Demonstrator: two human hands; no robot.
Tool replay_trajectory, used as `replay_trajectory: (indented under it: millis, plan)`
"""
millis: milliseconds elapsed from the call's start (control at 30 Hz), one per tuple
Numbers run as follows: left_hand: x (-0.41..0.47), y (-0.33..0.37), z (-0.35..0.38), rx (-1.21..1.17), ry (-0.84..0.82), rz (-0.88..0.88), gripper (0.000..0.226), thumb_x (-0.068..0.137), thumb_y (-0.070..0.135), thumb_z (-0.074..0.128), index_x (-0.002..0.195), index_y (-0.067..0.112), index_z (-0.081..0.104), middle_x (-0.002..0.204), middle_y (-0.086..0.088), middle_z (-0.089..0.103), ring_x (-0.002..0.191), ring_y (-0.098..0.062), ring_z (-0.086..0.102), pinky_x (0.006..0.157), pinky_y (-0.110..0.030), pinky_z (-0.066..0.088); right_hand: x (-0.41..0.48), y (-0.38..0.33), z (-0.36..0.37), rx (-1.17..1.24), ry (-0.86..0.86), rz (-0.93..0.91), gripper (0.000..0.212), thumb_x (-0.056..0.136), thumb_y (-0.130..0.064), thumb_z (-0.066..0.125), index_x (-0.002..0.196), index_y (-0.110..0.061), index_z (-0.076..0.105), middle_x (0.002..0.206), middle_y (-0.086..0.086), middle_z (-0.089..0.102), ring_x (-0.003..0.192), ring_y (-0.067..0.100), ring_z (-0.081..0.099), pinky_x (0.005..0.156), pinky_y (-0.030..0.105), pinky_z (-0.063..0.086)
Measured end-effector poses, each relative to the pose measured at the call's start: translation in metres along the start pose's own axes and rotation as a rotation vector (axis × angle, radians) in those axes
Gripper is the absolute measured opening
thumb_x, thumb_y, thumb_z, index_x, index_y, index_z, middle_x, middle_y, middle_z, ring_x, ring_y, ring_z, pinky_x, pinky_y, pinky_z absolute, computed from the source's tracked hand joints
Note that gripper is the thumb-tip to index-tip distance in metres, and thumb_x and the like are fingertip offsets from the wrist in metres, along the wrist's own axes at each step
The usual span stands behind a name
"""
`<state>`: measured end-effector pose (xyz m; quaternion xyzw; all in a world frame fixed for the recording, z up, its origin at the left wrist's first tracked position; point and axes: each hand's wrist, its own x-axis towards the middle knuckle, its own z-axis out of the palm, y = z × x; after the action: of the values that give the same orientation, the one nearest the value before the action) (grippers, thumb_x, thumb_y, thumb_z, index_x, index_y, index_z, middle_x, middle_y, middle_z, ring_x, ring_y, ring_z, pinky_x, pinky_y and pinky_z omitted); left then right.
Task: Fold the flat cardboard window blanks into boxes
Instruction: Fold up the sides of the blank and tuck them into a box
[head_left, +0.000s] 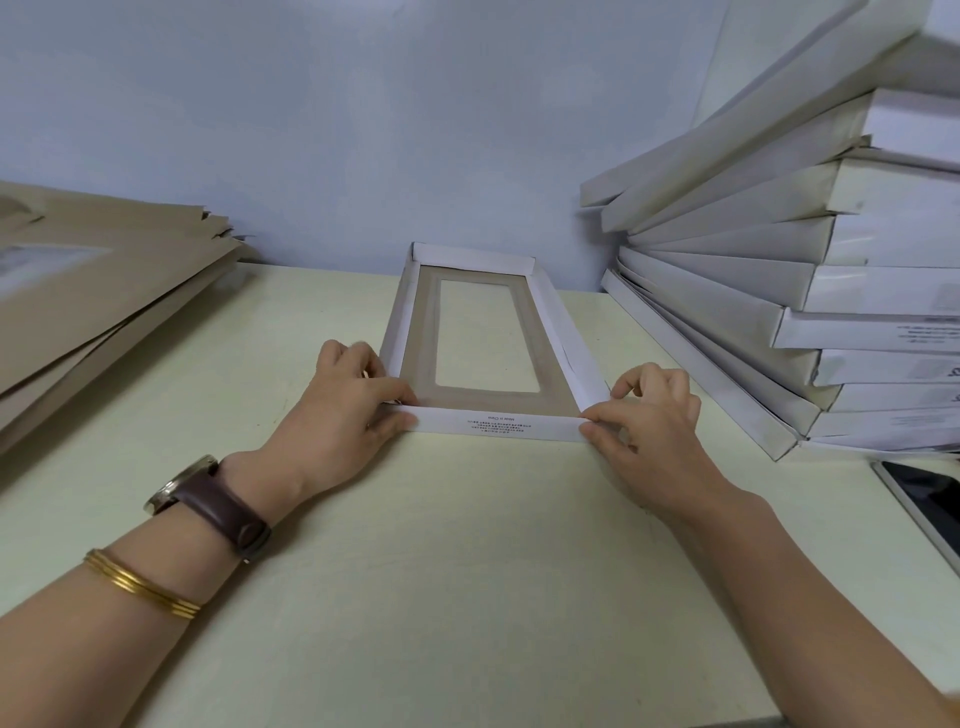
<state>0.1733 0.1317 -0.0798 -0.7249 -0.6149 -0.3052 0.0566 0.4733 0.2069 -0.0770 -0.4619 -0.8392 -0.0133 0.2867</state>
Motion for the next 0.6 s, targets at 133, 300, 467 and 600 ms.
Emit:
replay_trajectory:
  millis: [133, 300, 467, 600]
  plan:
    - [0.000, 0.005, -0.002, 0.077, 0.038, 0.072, 0.004, 0.083, 0.017, 0.074, 0.081, 0.014, 0.072, 0.098, -0.002, 0.050, 0.091, -0.024, 0.030, 0.076, -0.041, 0.037, -0.001, -0.002, 0.000, -0.064, -0.018, -0.063, 0.014, 0.090, -0.017, 0.063, 0.080, -0.022, 0.072, 0.098, -0.011, 0.049, 0.101, 0.012, 0.023, 0.079, 0.026, 0.011]
    - [0.000, 0.021, 0.002, 0.160, 0.012, 0.189, 0.010, 0.091, 0.015, 0.062, 0.082, 0.012, 0.066, 0.079, 0.000, 0.054, 0.083, -0.022, 0.031, 0.072, -0.035, 0.026, -0.002, -0.029, 0.004, -0.141, 0.007, -0.190, 0.014, 0.088, -0.009, 0.062, 0.087, -0.021, 0.070, 0.083, -0.011, 0.060, 0.097, 0.025, 0.045, 0.076, 0.029, 0.012]
    - [-0.001, 0.045, 0.010, 0.138, -0.070, 0.306, 0.015, 0.097, 0.020, 0.051, 0.091, 0.015, 0.063, 0.082, 0.000, 0.054, 0.083, -0.025, 0.045, 0.071, -0.034, 0.034, 0.000, -0.071, 0.021, -0.240, 0.015, -0.413, 0.011, 0.092, -0.017, 0.058, 0.091, -0.020, 0.069, 0.080, -0.008, 0.061, 0.088, 0.025, 0.055, 0.074, 0.037, 0.028]
    - [0.005, 0.058, 0.012, 0.205, -0.094, 0.320, 0.014, 0.089, 0.010, 0.056, 0.075, 0.010, 0.057, 0.072, -0.008, 0.056, 0.071, -0.026, 0.046, 0.063, -0.035, 0.036, 0.004, -0.078, 0.028, -0.234, 0.050, -0.449, 0.017, 0.078, -0.002, 0.071, 0.072, -0.014, 0.061, 0.068, -0.004, 0.053, 0.077, 0.023, 0.054, 0.070, 0.033, 0.024]
